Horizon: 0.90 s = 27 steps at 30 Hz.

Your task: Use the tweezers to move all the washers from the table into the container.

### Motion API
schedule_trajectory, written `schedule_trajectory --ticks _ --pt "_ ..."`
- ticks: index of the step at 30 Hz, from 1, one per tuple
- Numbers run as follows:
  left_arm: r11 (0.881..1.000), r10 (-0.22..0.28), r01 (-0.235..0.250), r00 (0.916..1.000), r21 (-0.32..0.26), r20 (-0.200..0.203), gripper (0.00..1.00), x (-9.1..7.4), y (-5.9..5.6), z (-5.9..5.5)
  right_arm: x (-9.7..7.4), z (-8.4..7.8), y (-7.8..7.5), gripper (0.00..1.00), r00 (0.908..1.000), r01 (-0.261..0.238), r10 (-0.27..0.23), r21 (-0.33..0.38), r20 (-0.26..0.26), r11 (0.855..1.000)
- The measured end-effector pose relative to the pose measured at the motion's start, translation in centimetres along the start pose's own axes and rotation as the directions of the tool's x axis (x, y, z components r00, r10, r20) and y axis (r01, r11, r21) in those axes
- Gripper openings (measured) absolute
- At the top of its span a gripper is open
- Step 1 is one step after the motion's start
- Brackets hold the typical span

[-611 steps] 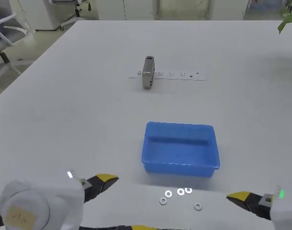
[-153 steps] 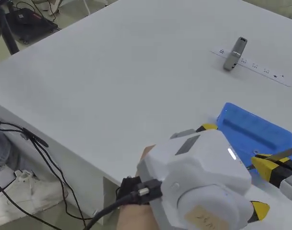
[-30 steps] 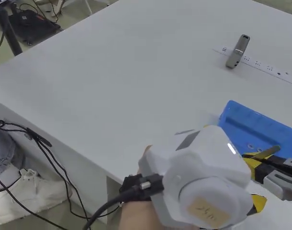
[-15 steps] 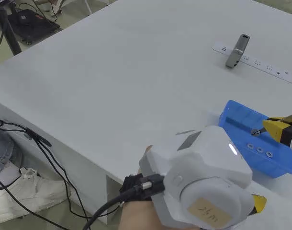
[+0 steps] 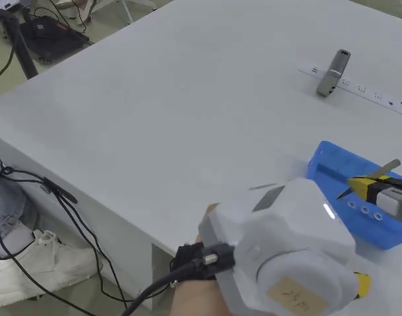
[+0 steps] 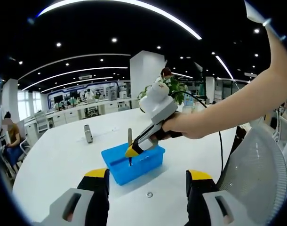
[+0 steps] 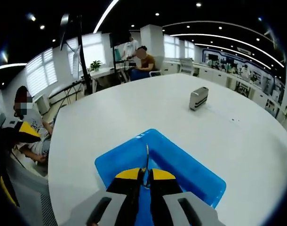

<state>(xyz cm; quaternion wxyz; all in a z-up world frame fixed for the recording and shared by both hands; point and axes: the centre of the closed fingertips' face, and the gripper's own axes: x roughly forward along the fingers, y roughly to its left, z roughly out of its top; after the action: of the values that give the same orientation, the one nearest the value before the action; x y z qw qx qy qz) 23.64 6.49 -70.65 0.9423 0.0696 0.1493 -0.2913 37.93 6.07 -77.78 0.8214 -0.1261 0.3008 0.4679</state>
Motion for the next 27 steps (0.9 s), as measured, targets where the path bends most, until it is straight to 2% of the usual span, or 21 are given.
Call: schedule_trajectory --ticks 16,24,27 --pt "1.0 -0.004 0.004 1.0 0.004 -0.009 0.66 0.0 0.0 -0.2 -0.4 -0.2 -0.1 0.04 0.9995 0.022 -0.022 -0.001 -0.024 1.0" --pt "1.0 0.003 -0.003 1.0 -0.005 -0.003 0.66 0.0 0.2 -0.1 -2.7 1.6 0.7 0.04 0.9989 0.024 -0.024 -0.005 0.042 1.0" --pt "1.0 0.006 -0.006 1.0 -0.006 0.0 0.66 0.0 0.2 0.0 -4.2 2.7 1.8 0.04 0.9974 0.014 -0.011 -0.037 0.071 0.999"
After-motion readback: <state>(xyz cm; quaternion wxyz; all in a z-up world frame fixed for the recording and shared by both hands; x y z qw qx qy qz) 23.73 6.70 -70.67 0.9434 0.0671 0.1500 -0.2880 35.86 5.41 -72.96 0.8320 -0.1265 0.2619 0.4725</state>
